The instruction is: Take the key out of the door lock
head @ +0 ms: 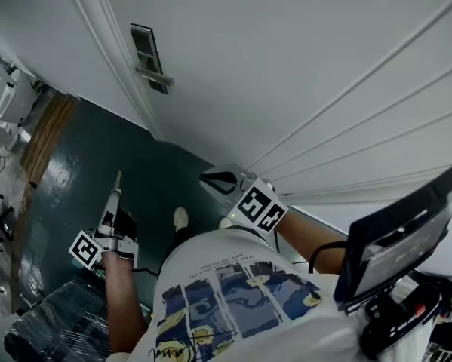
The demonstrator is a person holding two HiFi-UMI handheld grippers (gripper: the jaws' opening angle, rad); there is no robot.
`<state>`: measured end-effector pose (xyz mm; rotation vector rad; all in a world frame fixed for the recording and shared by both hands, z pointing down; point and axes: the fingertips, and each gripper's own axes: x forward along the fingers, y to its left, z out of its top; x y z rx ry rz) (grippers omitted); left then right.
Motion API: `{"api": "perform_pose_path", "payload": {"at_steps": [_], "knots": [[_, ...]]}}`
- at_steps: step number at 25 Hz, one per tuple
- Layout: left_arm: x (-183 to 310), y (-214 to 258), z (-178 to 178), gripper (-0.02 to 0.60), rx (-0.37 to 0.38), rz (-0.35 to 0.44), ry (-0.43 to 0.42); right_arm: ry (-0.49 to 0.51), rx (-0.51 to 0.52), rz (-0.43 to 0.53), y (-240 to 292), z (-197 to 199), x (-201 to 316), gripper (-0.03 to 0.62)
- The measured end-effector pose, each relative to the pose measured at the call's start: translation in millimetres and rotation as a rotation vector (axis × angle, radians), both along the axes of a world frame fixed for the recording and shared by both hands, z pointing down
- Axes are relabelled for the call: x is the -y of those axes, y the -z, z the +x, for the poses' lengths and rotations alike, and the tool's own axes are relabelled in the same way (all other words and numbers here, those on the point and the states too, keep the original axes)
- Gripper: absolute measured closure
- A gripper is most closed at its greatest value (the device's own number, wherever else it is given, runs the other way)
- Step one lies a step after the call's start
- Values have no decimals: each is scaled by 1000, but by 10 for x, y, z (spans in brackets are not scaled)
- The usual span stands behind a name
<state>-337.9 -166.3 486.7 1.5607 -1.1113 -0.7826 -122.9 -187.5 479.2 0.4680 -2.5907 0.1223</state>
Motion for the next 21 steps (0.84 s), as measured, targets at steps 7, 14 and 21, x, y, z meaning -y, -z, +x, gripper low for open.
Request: {"api": "perform_pose_path", "payload": {"at_steps": [7, 14, 21], "knots": [[-9, -50, 5, 557, 5, -18, -28, -27, -13, -10, -10, 24, -65, 583], [149, -116, -124, 557, -6, -7, -27, -27, -32, 5, -45, -89, 72, 585], [299, -110, -32, 557, -3, -8, -109, -93, -34, -8, -59, -19, -14, 586]]}}
